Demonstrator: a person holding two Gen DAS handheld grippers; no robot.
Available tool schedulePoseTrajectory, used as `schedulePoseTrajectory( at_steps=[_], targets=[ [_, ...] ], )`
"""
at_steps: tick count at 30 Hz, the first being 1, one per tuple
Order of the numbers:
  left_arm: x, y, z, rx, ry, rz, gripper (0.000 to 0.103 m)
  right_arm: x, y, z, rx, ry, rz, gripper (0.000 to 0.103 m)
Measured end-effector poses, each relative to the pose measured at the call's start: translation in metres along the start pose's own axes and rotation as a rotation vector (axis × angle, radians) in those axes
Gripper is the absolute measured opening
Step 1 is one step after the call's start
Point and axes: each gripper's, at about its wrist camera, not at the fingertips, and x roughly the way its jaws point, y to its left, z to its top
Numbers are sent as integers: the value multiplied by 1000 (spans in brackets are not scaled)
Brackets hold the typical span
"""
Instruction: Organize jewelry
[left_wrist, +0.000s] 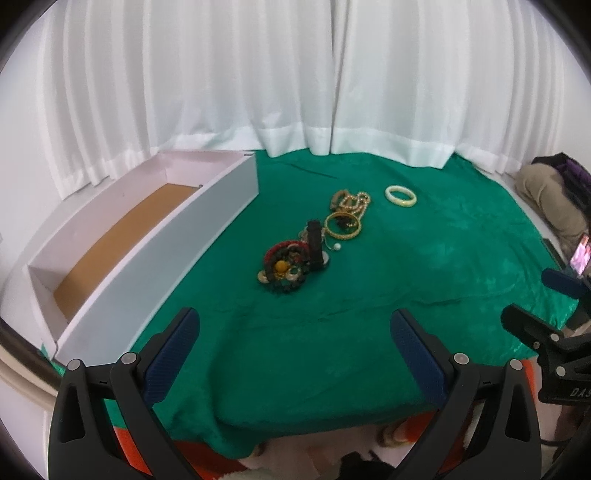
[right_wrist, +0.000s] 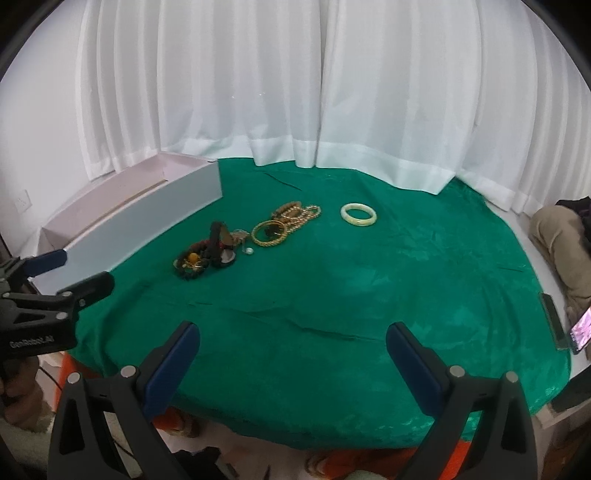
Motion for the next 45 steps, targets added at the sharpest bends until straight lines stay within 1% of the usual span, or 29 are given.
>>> schedulePoseTrajectory(
  at_steps=[7, 13, 19, 27, 45],
  targets=[
    [-1, -1, -1, 3, 0, -5, 103, -2, -1, 3, 7, 0, -6, 103],
    [-3, -1, -1, -2, 0, -2, 103, -3, 0, 0, -15, 0, -38, 103],
    [-4, -1, -1, 1, 2, 2, 103, -6, 1, -1, -25, -19, -45, 103],
    [-3, 1, -1, 8, 8, 1, 103, -3, -4, -2, -3, -8, -33, 103],
    [2, -1, -6, 11, 29, 8, 103, -2, 0, -6, -7, 3, -27, 103]
  ],
)
